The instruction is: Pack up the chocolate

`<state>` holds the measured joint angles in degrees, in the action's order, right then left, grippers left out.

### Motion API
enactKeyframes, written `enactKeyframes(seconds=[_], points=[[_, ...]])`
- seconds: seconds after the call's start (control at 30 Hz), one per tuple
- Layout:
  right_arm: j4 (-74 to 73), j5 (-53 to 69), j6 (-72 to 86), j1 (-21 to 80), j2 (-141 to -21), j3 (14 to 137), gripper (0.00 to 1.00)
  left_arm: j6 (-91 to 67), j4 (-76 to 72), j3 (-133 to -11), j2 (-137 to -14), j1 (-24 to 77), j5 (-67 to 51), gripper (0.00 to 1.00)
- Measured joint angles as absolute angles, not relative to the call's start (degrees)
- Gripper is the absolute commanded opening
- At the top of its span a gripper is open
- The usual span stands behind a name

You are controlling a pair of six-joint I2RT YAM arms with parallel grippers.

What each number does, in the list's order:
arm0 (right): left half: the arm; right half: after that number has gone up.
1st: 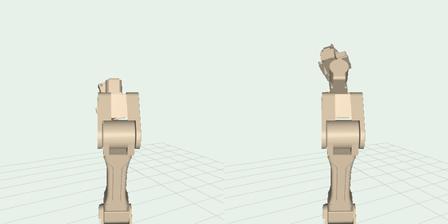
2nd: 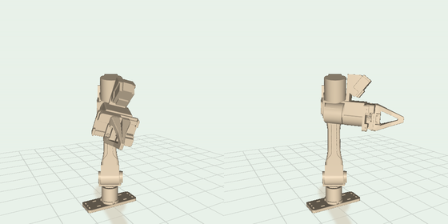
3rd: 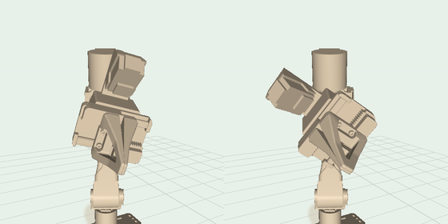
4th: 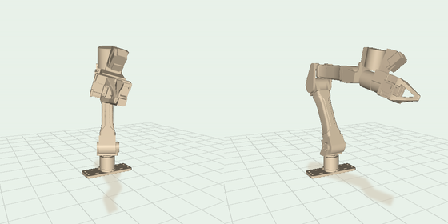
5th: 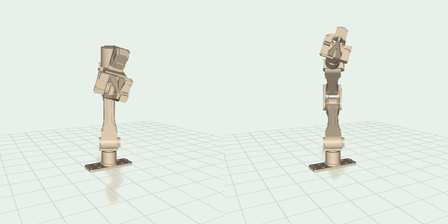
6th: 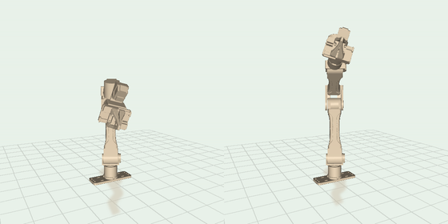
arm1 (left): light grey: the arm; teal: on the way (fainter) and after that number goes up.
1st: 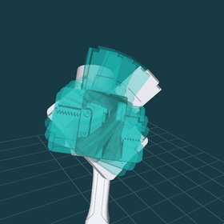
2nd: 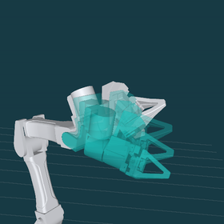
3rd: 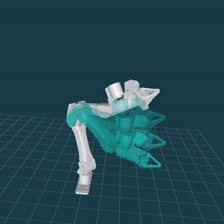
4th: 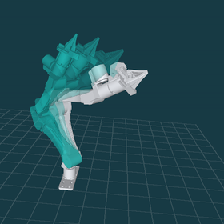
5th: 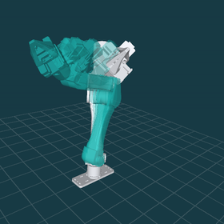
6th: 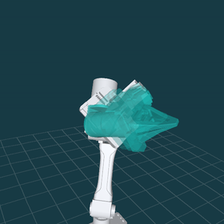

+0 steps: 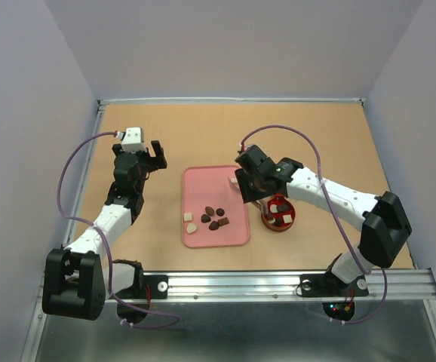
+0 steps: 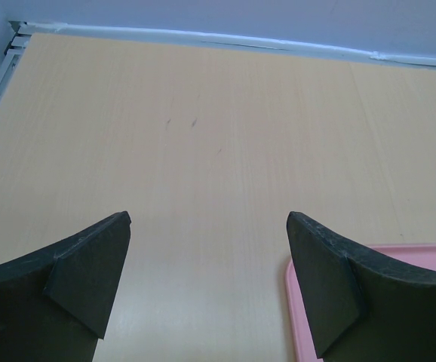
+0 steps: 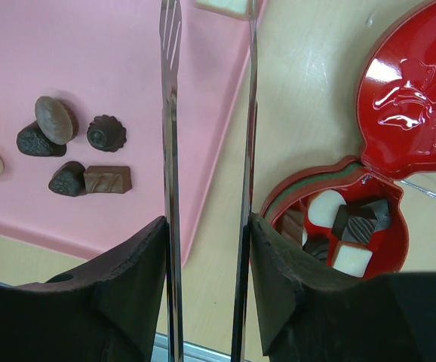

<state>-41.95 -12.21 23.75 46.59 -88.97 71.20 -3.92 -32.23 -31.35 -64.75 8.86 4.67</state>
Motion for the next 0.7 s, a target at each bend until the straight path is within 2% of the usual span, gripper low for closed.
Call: enactKeyframes(seconds=[0.4, 0.6, 0.7], points=[[-41.43, -12.23, 22.87, 46.59, -92.77, 71.53, 0.51, -3.95, -32.21, -31.35, -64.75, 8.86, 4.82, 0.96], [-41.43, -12.08, 22.65, 46.59, -93.30, 71.53, 0.33, -3.92, -32.21, -31.35, -64.75, 8.86, 4.93, 0.96], [-41.43, -12.05, 22.61, 46.59, -93.25, 71.53, 0.29, -3.92, -32.21, -31.35, -64.75, 8.86, 4.95, 0.96]])
